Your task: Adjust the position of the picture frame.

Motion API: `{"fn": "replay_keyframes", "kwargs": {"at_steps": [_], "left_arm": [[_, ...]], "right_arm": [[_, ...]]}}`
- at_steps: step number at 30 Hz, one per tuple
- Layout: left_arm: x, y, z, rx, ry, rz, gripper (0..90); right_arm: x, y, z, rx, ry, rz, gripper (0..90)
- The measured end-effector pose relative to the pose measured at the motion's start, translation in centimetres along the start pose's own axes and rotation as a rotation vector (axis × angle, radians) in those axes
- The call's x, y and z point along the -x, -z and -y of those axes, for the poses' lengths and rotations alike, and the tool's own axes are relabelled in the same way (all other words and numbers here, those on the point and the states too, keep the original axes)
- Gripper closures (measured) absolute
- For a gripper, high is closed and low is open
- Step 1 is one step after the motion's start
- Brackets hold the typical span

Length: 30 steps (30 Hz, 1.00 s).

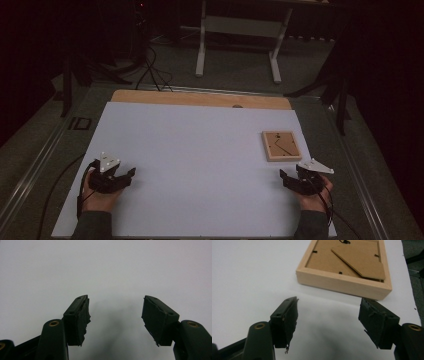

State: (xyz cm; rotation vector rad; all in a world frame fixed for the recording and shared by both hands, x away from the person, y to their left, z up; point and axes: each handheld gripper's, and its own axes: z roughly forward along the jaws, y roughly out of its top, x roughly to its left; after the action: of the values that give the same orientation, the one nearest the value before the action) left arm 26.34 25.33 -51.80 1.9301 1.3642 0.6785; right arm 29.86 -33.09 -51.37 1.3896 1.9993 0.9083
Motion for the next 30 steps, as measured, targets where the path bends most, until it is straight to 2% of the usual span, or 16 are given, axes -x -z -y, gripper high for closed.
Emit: {"fn": "replay_keyframes", "kwargs": {"at_steps": [4, 13, 17, 20, 25, 30], "left_arm": [[-0.2, 0.0, -0.1, 0.013, 0.026, 0.006, 39.2], [-0.2, 0.3, -0.5, 0.040, 0.020, -0.024, 40.3], [-0.4, 0.3, -0.4, 0.038, 0.030, -0.032, 40.2], [-0.3, 0.2, -0.4, 0.037, 0.033, -0.038, 39.5], [-0.1, 0.1, -0.4, 0.033, 0.020, -0.037, 39.3], [-0.2, 0.1, -0.3, 0.037, 0.030, -0.039, 39.1]], "right_arm": [[-0.2, 0.0, -0.2, 0.003, 0.008, 0.005, 31.9], [-0.2, 0.3, -0.6, 0.032, 0.006, -0.002, 38.8], [-0.2, 0.3, -0.7, 0.038, 0.025, 0.001, 49.3], [-0.3, 0.5, -0.9, 0.063, 0.043, 0.013, 57.9], [-0.2, 0.9, -1.2, 0.102, 0.033, 0.021, 70.4], [0.0, 1.0, -2.0, 0.119, 0.028, 0.035, 84.6]]}}
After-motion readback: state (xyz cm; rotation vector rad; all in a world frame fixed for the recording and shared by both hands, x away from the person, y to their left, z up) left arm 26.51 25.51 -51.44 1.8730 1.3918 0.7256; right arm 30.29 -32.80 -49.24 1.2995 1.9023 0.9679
